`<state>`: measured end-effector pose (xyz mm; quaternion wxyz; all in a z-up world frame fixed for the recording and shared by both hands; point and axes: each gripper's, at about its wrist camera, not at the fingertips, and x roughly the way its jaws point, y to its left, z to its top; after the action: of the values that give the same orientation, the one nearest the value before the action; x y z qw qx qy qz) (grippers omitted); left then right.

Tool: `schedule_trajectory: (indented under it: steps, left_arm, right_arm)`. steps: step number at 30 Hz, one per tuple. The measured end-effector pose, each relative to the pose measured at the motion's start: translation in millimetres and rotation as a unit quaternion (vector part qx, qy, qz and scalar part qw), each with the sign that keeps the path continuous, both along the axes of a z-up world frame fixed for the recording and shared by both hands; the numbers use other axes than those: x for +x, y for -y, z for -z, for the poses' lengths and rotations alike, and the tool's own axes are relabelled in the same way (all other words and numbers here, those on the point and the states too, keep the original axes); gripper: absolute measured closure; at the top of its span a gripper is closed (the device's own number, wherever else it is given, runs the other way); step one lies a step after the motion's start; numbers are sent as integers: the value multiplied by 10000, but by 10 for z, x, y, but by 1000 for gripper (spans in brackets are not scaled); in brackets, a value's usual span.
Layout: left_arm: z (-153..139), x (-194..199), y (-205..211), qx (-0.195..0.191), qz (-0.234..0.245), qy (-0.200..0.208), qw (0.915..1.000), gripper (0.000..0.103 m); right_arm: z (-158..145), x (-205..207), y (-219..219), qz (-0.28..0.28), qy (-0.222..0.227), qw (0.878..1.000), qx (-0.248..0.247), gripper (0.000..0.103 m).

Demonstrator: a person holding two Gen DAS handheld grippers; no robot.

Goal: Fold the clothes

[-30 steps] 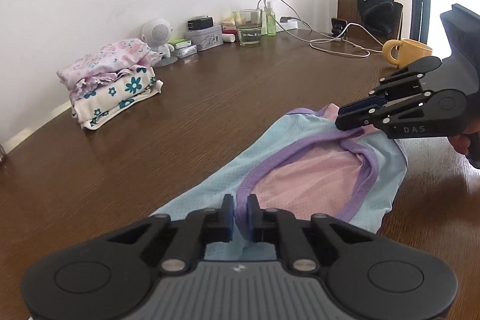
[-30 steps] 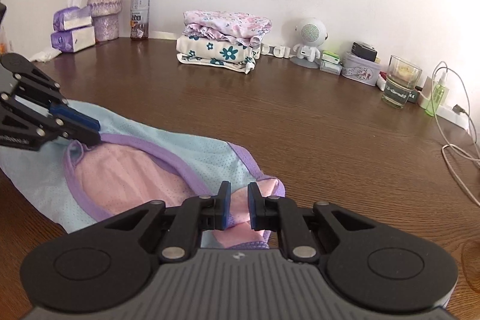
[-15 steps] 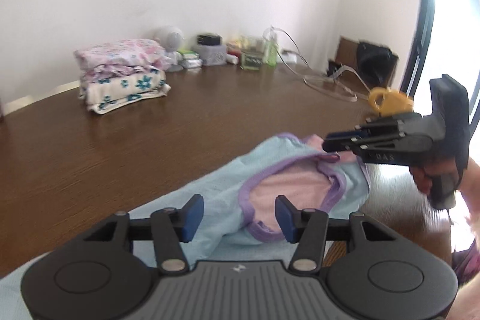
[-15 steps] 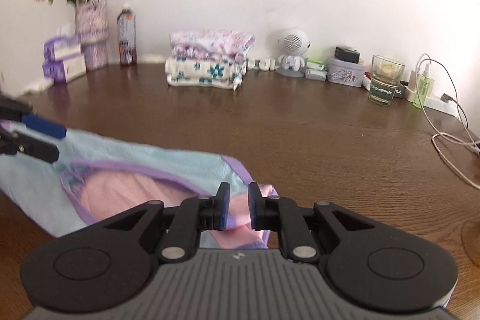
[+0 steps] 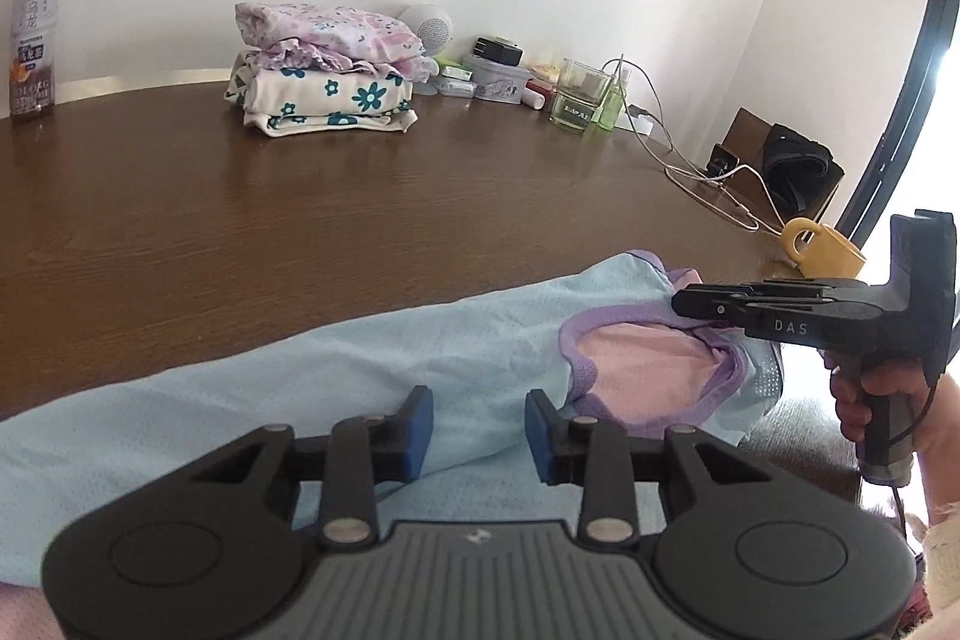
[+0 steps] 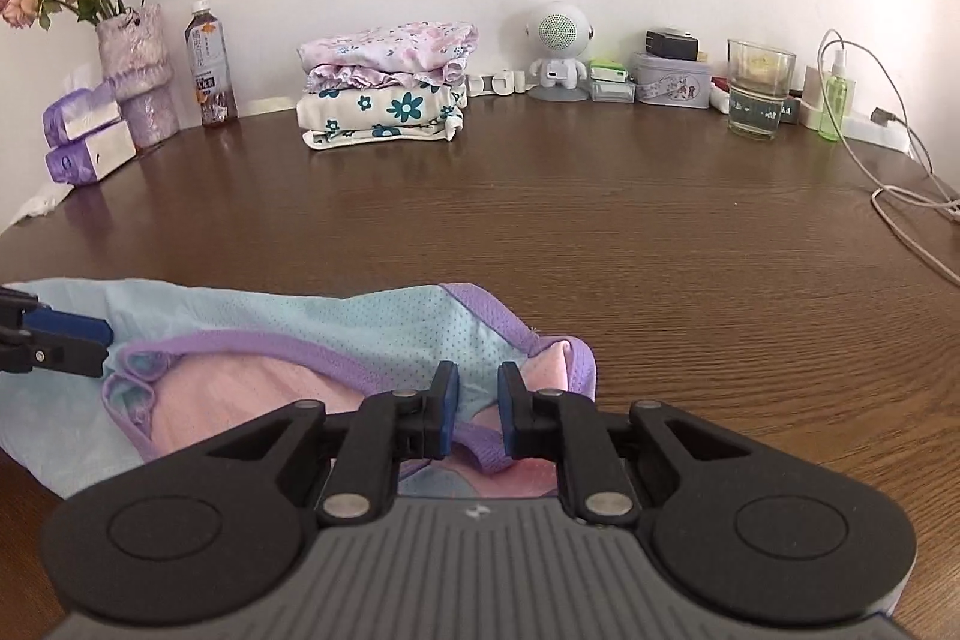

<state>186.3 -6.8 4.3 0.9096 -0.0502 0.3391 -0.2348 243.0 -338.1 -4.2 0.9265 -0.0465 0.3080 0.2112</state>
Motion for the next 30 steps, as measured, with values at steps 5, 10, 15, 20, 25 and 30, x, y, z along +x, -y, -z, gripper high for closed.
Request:
schedule_trajectory:
  steps: [5,10,15,20,25,30]
  left_arm:
    - [6,-77,77,173,86,161,9997,54]
    - [-13,-127,59,76,-57,259,9996,36]
    - [-60,-205,-7,-58,-310,476,9984,20]
    - [-82,-321,-70,-347,-536,618,9960,6]
    - [-70,-407,-89,-569,-587,615,9947,0]
    - [-16,-458,-93,-712,-488,413,9954,0]
  right_arm:
    - [-3,-32,-71,-33,61,9997,-221,90]
    - [-80,-169,-62,108,168,9998,50,70]
    - [-159,-428,-94,87,299,9992,253,47]
    - [-209,-654,-136,62,373,9984,430,15]
    - [-176,-784,-204,38,285,9982,534,0]
    - [-78,-824,-213,177,61,9964,829,0]
